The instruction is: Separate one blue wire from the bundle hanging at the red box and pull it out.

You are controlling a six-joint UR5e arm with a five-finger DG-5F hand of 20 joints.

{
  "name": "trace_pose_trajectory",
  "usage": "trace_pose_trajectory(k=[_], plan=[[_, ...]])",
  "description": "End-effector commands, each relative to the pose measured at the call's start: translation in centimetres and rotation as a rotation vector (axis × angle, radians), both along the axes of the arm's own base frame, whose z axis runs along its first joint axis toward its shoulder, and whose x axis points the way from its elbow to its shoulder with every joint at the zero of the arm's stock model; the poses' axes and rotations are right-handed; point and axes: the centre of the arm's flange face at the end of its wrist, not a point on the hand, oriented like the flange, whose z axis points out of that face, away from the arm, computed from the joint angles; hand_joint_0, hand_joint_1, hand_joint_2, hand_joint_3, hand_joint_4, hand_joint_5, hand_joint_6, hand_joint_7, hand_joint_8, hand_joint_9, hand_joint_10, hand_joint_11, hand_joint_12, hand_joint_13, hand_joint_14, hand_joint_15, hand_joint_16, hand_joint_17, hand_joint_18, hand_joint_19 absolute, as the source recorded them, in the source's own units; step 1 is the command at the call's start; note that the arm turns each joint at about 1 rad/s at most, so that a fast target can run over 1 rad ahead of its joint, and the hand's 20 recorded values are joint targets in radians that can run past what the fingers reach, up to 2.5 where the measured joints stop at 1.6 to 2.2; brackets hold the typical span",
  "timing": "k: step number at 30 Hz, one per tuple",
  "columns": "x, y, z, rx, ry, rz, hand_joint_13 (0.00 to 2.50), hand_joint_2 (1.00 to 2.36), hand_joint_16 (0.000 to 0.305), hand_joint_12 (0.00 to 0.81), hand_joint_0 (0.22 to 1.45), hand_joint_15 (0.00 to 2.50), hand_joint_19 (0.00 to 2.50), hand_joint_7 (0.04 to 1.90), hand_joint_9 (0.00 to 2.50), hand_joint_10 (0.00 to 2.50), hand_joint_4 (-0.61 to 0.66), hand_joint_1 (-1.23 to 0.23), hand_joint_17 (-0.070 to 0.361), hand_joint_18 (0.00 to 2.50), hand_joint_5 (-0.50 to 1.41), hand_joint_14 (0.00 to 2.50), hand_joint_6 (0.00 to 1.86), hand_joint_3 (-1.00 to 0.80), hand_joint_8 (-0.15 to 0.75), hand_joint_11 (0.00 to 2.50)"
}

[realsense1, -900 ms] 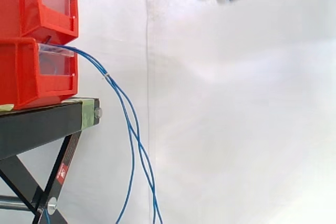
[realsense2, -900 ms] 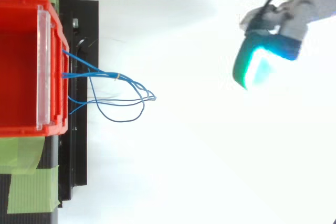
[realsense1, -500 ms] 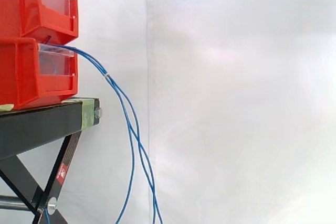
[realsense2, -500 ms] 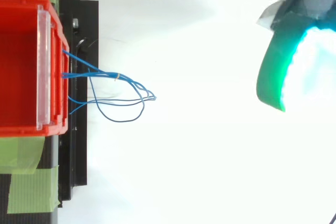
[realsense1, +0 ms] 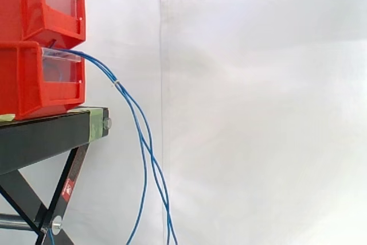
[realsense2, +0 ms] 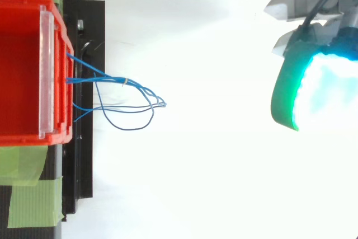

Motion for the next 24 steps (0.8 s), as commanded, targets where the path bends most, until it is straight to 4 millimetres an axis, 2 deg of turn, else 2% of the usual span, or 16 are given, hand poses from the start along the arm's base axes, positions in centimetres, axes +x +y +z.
trace_pose_trajectory(k=[1, 7, 13, 15, 16, 18, 19, 21, 23, 24], plan=[[0.0, 0.0, 0.0, -0.017, 0.002, 0.000, 0.17, 1.00, 0.059, 0.394, 0.54, 0.09, 0.00, 0.90, 0.43, 0.00, 0.31, -0.62, 0.132, 0.14, -0.15, 0.00, 0.50, -0.50, 0.318, 0.00], [-0.2, -0.1, -0.3, -0.052, 0.028, 0.001, 0.18, 1.00, 0.059, 0.394, 0.54, 0.09, 0.00, 0.90, 0.43, 0.00, 0.31, -0.62, 0.132, 0.14, -0.16, 0.00, 0.50, -0.50, 0.317, 0.00], [0.0, -0.3, -2.4, -0.241, 0.138, -0.019, 0.17, 1.00, 0.061, 0.394, 0.53, 0.10, 0.01, 0.93, 0.41, 0.00, 0.31, -0.64, 0.136, 0.14, -0.17, 0.00, 0.50, -0.50, 0.316, 0.02], [0.1, -0.5, -4.0, -0.335, 0.215, -0.021, 0.17, 1.00, 0.061, 0.397, 0.53, 0.09, 0.00, 0.95, 0.41, 0.00, 0.32, -0.67, 0.138, 0.15, -0.17, 0.00, 0.50, -0.50, 0.318, 0.03], [0.1, -0.5, -4.0, -0.335, 0.215, -0.021, 0.18, 1.00, 0.062, 0.401, 0.52, 0.10, 0.00, 0.95, 0.42, 0.00, 0.32, -0.70, 0.139, 0.16, -0.17, 0.00, 0.50, -0.50, 0.320, 0.05], [0.5, -0.5, -6.5, -0.440, 0.326, 0.004, 0.19, 1.00, 0.062, 0.404, 0.52, 0.10, 0.02, 0.96, 0.42, 0.00, 0.32, -0.71, 0.140, 0.17, -0.16, 0.00, 0.50, -0.50, 0.322, 0.05], [0.5, -0.5, -7.1, -0.463, 0.354, 0.014, 0.19, 1.00, 0.063, 0.408, 0.51, 0.11, 0.02, 0.97, 0.43, 0.00, 0.33, -0.72, 0.141, 0.18, -0.16, 0.00, 0.50, -0.50, 0.325, 0.05], [0.9, -0.6, -10.4, -0.551, 0.482, 0.060, 0.19, 1.00, 0.063, 0.414, 0.49, 0.10, 0.02, 0.97, 0.44, 0.00, 0.33, -0.73, 0.143, 0.18, -0.16, 0.00, 0.50, -0.50, 0.332, 0.06], [1.4, -0.8, -11.6, -0.565, 0.507, 0.066, 0.20, 1.00, 0.063, 0.416, 0.49, 0.11, 0.02, 0.97, 0.44, 0.00, 0.34, -0.73, 0.143, 0.19, -0.16, 0.00, 0.50, -0.50, 0.334, 0.06], [1.9, -0.8, -13.1, -0.581, 0.531, 0.074, 0.20, 1.00, 0.063, 0.416, 0.49, 0.11, 0.03, 0.97, 0.44, 0.00, 0.34, -0.73, 0.143, 0.19, -0.16, 0.00, 0.50, -0.50, 0.334, 0.06]])
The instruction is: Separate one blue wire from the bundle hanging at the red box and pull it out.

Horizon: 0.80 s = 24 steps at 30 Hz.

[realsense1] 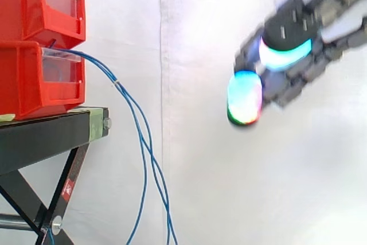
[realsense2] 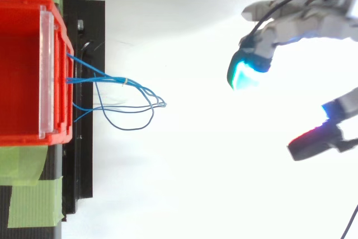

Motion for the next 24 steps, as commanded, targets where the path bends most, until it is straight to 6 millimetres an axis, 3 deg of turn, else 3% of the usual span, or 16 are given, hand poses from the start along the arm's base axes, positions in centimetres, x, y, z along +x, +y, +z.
trace_pose_trajectory(k=[1, 4, 11, 17, 24], plan=[[1.0, -0.2, -3.5, -0.087, 0.100, 0.034, 0.20, 1.00, 0.063, 0.418, 0.49, 0.11, 0.02, 0.97, 0.45, 0.00, 0.34, -0.73, 0.143, 0.19, -0.16, 0.00, 0.50, -0.50, 0.336, 0.07], [2.1, -0.5, -5.3, -0.091, 0.096, 0.021, 0.20, 1.00, 0.063, 0.418, 0.49, 0.11, 0.03, 0.97, 0.45, 0.00, 0.34, -0.72, 0.142, 0.20, -0.16, 0.00, 0.50, -0.50, 0.337, 0.07], [3.3, -1.2, -5.2, -0.099, -0.011, -0.028, 0.22, 1.00, 0.062, 0.418, 0.50, 0.12, 0.05, 0.97, 0.47, 0.00, 0.34, -0.69, 0.140, 0.21, -0.16, 0.00, 0.50, -0.50, 0.338, 0.07], [3.0, -1.3, -8.4, -0.095, -0.090, -0.039, 0.23, 1.00, 0.061, 0.418, 0.50, 0.12, 0.05, 0.96, 0.48, 0.00, 0.33, -0.68, 0.138, 0.22, -0.16, 0.00, 0.50, -0.50, 0.340, 0.08], [4.4, -1.3, -9.0, -0.104, -0.256, -0.059, 0.25, 1.00, 0.061, 0.418, 0.50, 0.13, 0.07, 0.96, 0.49, 0.00, 0.33, -0.68, 0.138, 0.24, -0.15, 0.00, 0.50, -0.50, 0.340, 0.08]])
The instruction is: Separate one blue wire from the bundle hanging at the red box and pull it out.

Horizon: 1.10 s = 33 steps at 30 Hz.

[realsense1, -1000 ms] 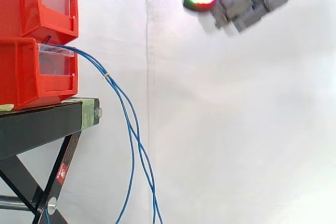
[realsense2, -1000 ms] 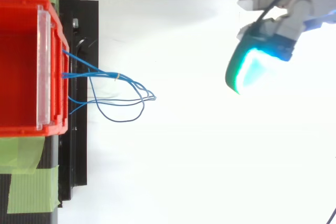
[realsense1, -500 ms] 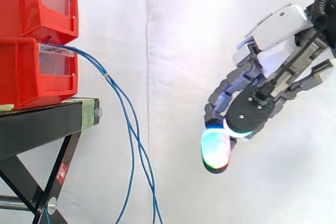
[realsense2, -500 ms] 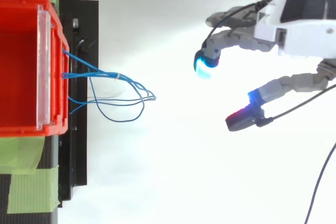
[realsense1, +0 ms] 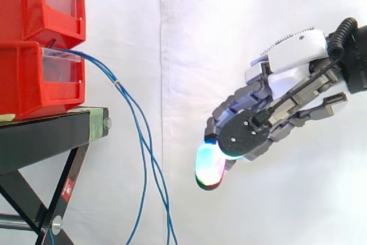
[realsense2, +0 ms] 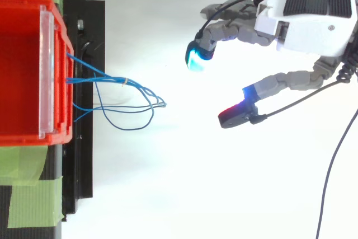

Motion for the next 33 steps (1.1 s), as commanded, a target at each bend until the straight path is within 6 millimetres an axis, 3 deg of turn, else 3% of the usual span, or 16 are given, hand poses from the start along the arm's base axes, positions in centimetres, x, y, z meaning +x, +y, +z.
trace_pose_trajectory(k=[1, 4, 6, 10, 33], plan=[[1.8, 0.1, -0.1, -0.014, -0.162, -0.013, 0.25, 1.00, 0.061, 0.418, 0.50, 0.12, 0.07, 0.95, 0.49, 0.00, 0.33, -0.68, 0.138, 0.24, -0.15, 0.00, 0.50, -0.50, 0.341, 0.08], [2.7, 0.3, -1.2, -0.034, -0.180, -0.017, 0.26, 1.00, 0.061, 0.419, 0.51, 0.13, 0.08, 0.95, 0.49, 0.00, 0.33, -0.68, 0.137, 0.25, -0.15, 0.00, 0.50, -0.50, 0.342, 0.09], [3.6, 0.4, -3.5, -0.031, -0.178, -0.015, 0.26, 1.00, 0.061, 0.418, 0.51, 0.13, 0.08, 0.95, 0.49, 0.00, 0.33, -0.67, 0.137, 0.26, -0.16, 0.00, 0.50, -0.50, 0.342, 0.08], [4.8, 0.7, -5.3, -0.015, -0.217, -0.016, 0.27, 1.00, 0.061, 0.417, 0.51, 0.13, 0.09, 0.95, 0.50, 0.00, 0.33, -0.67, 0.137, 0.26, -0.15, 0.00, 0.50, -0.50, 0.342, 0.08], [7.1, 2.2, -3.7, 0.014, -0.417, -0.046, 0.31, 1.00, 0.060, 0.418, 0.52, 0.14, 0.11, 0.95, 0.51, 0.00, 0.33, -0.66, 0.134, 0.31, -0.15, 0.00, 0.50, -0.50, 0.342, 0.08]])
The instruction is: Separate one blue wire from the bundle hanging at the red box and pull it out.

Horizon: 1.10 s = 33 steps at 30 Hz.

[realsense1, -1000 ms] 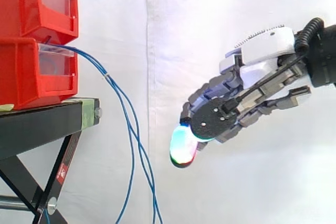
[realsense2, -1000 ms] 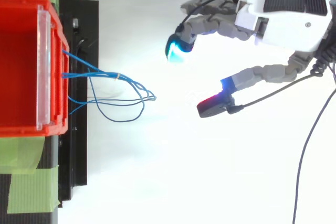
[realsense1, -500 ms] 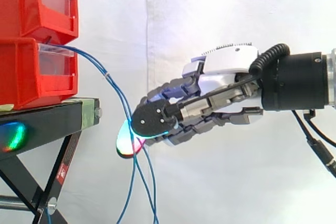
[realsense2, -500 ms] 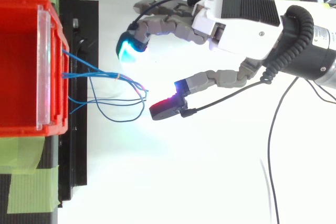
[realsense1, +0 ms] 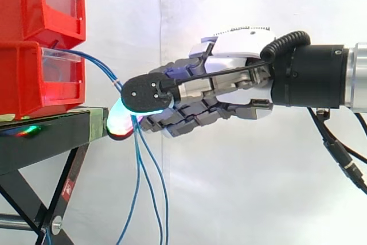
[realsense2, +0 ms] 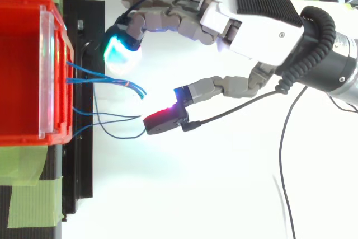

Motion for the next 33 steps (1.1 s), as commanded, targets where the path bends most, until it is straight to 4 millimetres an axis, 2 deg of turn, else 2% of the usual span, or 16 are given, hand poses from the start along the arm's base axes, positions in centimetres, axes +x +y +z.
trace_pose_trajectory(k=[1, 19, 24, 33], plan=[[0.2, 0.5, 0.2, 0.004, -0.018, -0.011, 0.31, 1.00, 0.059, 0.419, 0.51, 0.15, 0.12, 0.95, 0.51, 0.00, 0.32, -0.66, 0.134, 0.32, -0.15, 0.00, 0.50, -0.50, 0.341, 0.09], [1.2, 2.7, 1.3, 0.056, -0.063, 0.005, 0.32, 1.00, 0.058, 0.415, 0.54, 0.15, 0.12, 1.01, 0.52, 0.00, 0.34, -0.69, 0.130, 0.34, -0.14, 0.00, 0.50, -0.50, 0.339, 0.09], [1.3, 2.7, 1.4, 0.068, -0.089, -0.056, 0.33, 1.00, 0.057, 0.413, 0.54, 0.14, 0.12, 1.08, 0.53, 0.00, 0.32, -0.71, 0.129, 0.35, -0.13, 0.00, 0.50, -0.50, 0.337, 0.09], [1.3, 2.6, 1.6, 0.071, -0.096, -0.065, 0.35, 1.00, 0.056, 0.411, 0.56, 0.15, 0.13, 1.17, 0.54, 0.00, 0.31, -0.72, 0.127, 0.37, -0.12, 0.00, 0.50, -0.50, 0.338, 0.12]])
